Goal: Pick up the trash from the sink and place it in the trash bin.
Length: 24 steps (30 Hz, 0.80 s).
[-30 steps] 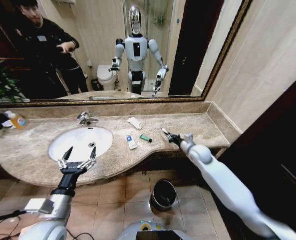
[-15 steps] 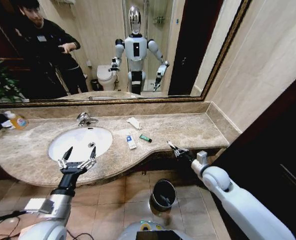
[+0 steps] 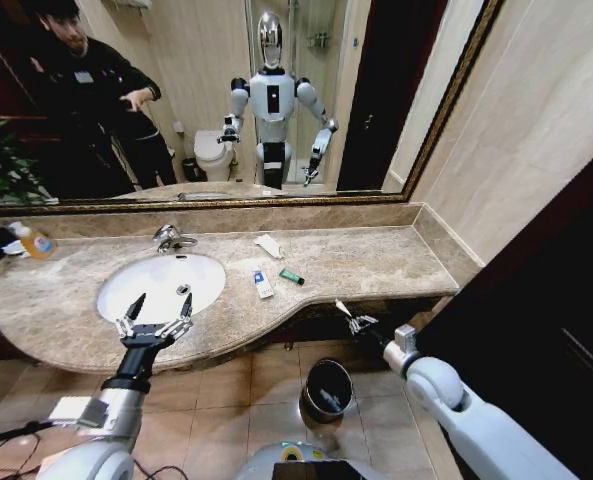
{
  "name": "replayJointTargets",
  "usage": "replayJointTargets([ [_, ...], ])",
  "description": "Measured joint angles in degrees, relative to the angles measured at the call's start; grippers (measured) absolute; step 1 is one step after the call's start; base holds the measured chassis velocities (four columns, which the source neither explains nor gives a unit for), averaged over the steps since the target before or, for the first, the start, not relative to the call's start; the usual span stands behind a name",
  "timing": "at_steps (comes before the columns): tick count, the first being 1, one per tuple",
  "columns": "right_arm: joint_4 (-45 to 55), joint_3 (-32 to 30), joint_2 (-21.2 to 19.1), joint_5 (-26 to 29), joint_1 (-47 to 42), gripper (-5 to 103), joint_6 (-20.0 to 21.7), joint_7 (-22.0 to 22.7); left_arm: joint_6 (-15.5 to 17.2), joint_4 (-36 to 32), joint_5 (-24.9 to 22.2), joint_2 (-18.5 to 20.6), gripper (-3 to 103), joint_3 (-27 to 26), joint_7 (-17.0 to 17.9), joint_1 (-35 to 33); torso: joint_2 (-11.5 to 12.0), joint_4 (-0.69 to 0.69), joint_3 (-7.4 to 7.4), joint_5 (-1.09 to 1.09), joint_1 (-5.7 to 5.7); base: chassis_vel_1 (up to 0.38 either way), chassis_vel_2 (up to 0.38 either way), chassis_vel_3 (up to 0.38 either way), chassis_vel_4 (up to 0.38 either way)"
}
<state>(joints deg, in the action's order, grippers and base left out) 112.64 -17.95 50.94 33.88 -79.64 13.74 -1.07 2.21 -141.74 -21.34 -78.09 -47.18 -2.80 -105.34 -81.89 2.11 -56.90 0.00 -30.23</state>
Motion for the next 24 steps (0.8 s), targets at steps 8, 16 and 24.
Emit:
replayJointTargets([
  [8,-6.07,2.36,3.33,-3.98,-0.33,4,-1.72,-2.74,0.0,0.0,0.0,0.0,100,0.0,0.0,0.0,0.01,0.0,0.0,0.0,0.0,0.0,0.0,0.0,0.0],
  [16,-15.62,3.81,6.74,-6.78,0.9,4,-5.45,-6.25,0.0,0.0,0.0,0.0,100,0.0,0.0,0.0,0.01,0.0,0.0,0.0,0.0,0.0,0.0,0.0,0.0],
  [24,-26.28,4.77,10.5,-10.71,3.77,4,-9.58,-10.82,0.0,0.0,0.0,0.0,100,0.0,0.0,0.0,0.01,0.0,0.0,0.0,0.0,0.0,0.0,0.0,0.0],
])
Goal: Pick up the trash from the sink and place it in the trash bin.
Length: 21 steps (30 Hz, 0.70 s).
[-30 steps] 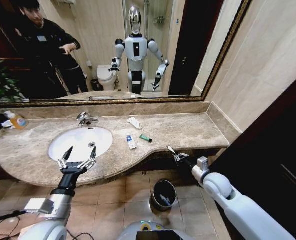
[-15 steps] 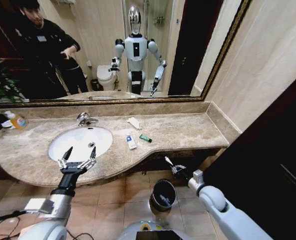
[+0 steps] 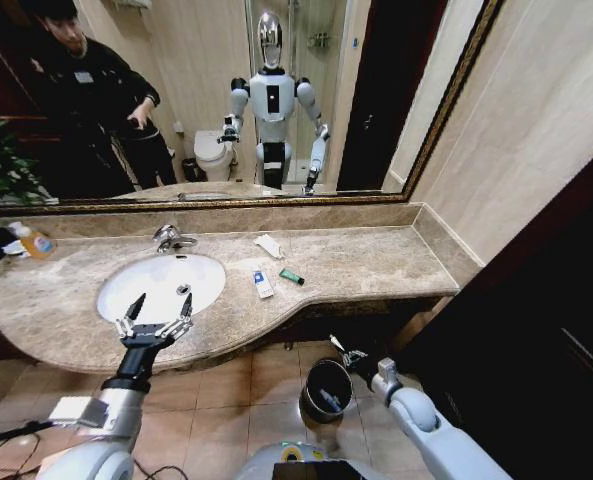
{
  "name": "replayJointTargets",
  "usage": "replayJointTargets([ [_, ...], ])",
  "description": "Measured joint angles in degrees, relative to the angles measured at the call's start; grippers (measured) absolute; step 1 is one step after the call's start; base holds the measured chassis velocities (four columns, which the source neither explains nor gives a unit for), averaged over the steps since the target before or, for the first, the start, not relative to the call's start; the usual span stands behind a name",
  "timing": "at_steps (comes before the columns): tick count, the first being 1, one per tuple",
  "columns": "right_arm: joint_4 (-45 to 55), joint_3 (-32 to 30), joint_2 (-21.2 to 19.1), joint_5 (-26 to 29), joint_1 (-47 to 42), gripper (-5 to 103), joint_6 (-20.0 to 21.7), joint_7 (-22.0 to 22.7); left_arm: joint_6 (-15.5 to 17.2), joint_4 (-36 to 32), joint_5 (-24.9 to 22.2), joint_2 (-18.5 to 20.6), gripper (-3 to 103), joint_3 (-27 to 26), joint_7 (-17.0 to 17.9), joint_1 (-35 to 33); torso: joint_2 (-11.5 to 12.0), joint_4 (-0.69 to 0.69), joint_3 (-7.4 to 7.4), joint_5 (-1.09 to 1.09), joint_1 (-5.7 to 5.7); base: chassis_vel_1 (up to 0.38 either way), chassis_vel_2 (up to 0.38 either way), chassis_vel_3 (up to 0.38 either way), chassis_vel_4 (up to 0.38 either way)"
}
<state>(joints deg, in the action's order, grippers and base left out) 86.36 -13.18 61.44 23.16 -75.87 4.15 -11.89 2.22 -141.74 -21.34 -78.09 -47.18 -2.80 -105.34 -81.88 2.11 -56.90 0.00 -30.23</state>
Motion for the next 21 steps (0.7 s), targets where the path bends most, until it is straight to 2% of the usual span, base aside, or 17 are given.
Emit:
replayJointTargets([
  [7,-12.48,0.23,5.42,-4.3,3.32,4,-5.42,-2.57,0.0,0.0,0.0,0.0,100,0.01,0.0,0.0,0.0,-0.01,0.0,0.0,0.0,0.0,0.0,0.0,0.0],
  [13,-17.62,0.38,8.75,-6.38,5.2,4,-6.46,-2.51,0.0,0.0,0.0,0.0,100,0.0,0.0,0.0,0.0,0.0,0.0,0.01,0.0,0.0,0.0,0.0,0.0],
  [15,-21.11,0.72,10.2,-8.88,6.46,4,-6.94,-2.51,0.0,0.0,0.0,0.0,100,0.0,0.0,0.0,0.0,0.0,0.0,0.01,0.0,0.0,0.0,0.0,0.0],
  [21,-26.33,0.75,11.76,-12.56,7.62,4,-8.12,-2.86,0.0,0.0,0.0,0.0,100,0.0,0.0,0.0,0.0,0.0,0.0,0.01,0.0,0.0,0.0,0.0,0.0],
])
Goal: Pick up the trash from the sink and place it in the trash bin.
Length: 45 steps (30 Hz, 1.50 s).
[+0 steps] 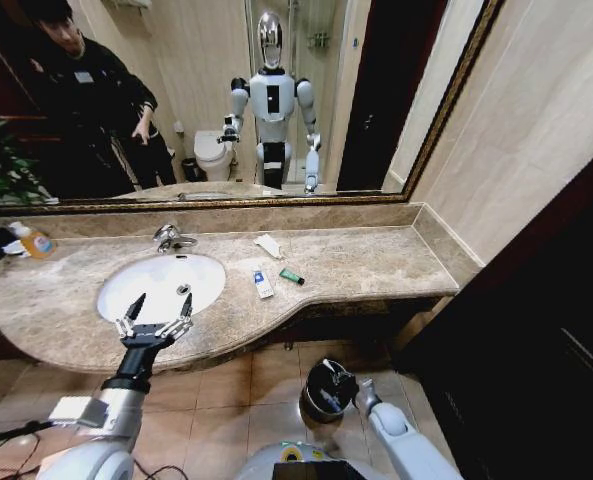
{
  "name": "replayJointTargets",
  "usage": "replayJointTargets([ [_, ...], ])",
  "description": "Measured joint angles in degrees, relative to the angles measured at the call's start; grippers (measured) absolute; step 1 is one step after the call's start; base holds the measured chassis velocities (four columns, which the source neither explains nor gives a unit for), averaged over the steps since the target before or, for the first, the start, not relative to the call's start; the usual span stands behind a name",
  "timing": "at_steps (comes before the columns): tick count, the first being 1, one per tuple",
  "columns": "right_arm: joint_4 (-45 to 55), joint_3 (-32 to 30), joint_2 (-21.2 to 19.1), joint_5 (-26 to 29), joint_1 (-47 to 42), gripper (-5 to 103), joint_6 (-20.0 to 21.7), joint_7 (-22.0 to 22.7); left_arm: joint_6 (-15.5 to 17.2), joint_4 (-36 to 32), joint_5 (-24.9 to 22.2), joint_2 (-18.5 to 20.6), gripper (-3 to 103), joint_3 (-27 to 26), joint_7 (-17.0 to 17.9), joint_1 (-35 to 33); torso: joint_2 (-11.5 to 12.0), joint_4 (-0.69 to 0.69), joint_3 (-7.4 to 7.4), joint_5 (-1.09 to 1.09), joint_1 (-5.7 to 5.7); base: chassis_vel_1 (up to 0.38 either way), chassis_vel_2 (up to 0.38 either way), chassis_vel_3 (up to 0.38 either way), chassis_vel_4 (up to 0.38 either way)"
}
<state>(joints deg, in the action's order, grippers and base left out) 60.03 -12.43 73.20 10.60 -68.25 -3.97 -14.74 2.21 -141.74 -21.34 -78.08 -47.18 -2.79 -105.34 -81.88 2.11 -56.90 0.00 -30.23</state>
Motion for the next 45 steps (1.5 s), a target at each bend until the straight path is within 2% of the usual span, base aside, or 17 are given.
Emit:
replayJointTargets([
  [3,-0.7,0.01,0.27,-1.31,-0.04,4,2.24,-0.19,0.0,0.0,0.0,0.0,100,0.0,0.0,0.0,0.0,0.0,0.0,0.0,0.0,0.0,0.0,0.0,0.0],
  [6,1.9,0.35,0.01,-2.35,-0.89,4,8.86,0.62,0.0,0.0,0.0,0.0,100,0.0,0.0,0.0,0.0,-0.01,0.0,0.0,0.0,0.0,0.0,0.0,0.0],
  [11,3.16,0.24,0.51,-3.65,-0.91,4,13.0,-0.09,0.0,0.0,0.0,0.0,100,0.0,0.0,0.0,0.0,0.0,0.0,0.0,0.0,0.0,0.0,0.0,0.0],
  [20,3.11,-0.18,1.38,-5.71,-0.01,4,14.01,-1.31,0.0,0.0,0.0,0.0,100,0.0,0.0,0.0,0.0,0.0,0.0,0.0,0.0,0.0,0.0,0.0,0.0],
  [28,2.0,-0.36,1.58,-6.71,1.2,4,13.23,-1.75,0.0,0.0,0.0,0.0,100,0.0,0.0,0.0,0.0,0.0,0.0,0.0,0.0,0.0,0.0,0.0,0.0],
  [30,1.3,-0.45,1.54,-7.18,1.44,1,12.66,-1.87,0.0,0.0,0.0,0.0,100,0.0,0.0,0.0,0.0,0.0,0.0,0.0,0.0,0.0,0.0,0.0,0.0],
  [32,0.82,-0.58,1.45,-7.28,1.58,10,12.22,-2.05,0.0,0.0,0.0,0.0,100,0.0,0.0,0.0,0.0,0.0,0.0,0.0,0.0,0.0,0.0,0.0,0.0],
  [33,0.82,-0.58,1.45,-7.28,1.58,10,12.22,-2.05,0.0,0.0,0.0,0.0,100,0.0,0.0,0.0,0.0,0.0,0.0,0.0,0.0,0.0,0.0,0.0,0.0],
  [35,0.61,-0.64,1.3,-7.13,1.67,20,11.91,-2.08,0.0,0.0,0.0,0.0,100,0.0,0.0,0.0,0.0,0.0,0.0,0.0,0.0,0.0,0.0,0.0,0.0],
  [38,0.49,-0.67,1.28,-7.01,1.7,25,11.66,-2.08,0.0,0.0,0.0,0.0,100,0.0,0.0,0.0,0.0,0.0,0.0,0.0,0.0,0.0,0.0,0.0,0.0],
  [41,0.18,-0.68,1.34,-6.88,1.81,42,11.22,-2.08,0.0,0.0,0.0,0.0,100,0.0,0.0,0.0,0.0,0.0,0.0,0.0,0.0,0.0,0.0,0.0,0.0],
  [42,0.07,-0.68,1.38,-6.88,1.85,42,11.06,-2.07,0.0,0.0,0.0,0.0,100,0.0,0.0,0.0,0.0,0.0,0.0,0.0,0.0,0.0,0.0,0.0,0.0],
  [43,-0.1,-0.69,1.42,-6.88,1.87,53,10.78,-2.05,0.0,0.0,0.0,0.0,100,0.0,0.0,0.0,0.0,0.0,0.0,0.0,0.0,0.0,0.0,0.0,0.0],
  [45,-0.18,-0.69,1.43,-6.88,1.87,53,10.68,-2.05,0.0,0.0,0.0,0.0,100,0.0,0.0,0.0,0.0,0.0,0.0,0.0,0.0,0.0,0.0,0.0,0.0],
])
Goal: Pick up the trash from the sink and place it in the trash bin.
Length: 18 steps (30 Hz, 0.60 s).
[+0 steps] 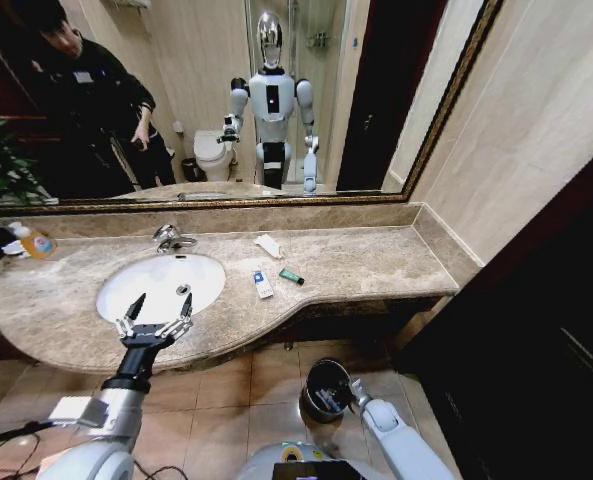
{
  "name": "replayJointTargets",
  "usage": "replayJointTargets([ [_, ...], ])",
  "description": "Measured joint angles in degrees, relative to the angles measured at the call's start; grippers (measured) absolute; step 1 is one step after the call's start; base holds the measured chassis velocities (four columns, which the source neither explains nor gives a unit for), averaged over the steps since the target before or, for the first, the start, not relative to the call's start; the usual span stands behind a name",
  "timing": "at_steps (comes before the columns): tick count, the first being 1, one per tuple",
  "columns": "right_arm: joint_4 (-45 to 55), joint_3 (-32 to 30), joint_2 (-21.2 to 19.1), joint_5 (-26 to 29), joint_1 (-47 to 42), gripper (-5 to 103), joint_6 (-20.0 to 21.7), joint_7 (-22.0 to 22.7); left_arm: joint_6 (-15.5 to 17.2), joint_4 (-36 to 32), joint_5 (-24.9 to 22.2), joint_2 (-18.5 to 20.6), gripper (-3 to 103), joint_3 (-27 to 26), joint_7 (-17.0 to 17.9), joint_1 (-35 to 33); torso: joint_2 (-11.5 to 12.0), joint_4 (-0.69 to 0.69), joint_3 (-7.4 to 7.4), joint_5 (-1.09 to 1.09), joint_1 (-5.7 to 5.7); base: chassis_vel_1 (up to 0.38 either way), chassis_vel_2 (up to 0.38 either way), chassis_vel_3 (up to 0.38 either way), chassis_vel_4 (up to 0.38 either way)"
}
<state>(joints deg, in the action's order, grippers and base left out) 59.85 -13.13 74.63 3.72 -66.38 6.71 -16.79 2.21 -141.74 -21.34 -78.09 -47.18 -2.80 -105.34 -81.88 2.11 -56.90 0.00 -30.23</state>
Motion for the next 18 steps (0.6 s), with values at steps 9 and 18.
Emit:
replayJointTargets([
  [9,-0.58,-0.15,0.09,0.0,-0.17,85,-1.25,0.44,0.0,0.0,0.0,0.0,100,0.0,0.0,0.0,0.0,0.0,0.0,0.0,0.0,0.0,0.0,0.0,0.0],
  [18,-1.13,-0.28,0.04,0.06,-0.35,100,-2.32,0.94,0.0,0.0,0.0,0.0,100,0.0,0.0,0.0,0.0,0.0,0.0,0.0,0.0,0.0,0.0,0.0,0.0],
])
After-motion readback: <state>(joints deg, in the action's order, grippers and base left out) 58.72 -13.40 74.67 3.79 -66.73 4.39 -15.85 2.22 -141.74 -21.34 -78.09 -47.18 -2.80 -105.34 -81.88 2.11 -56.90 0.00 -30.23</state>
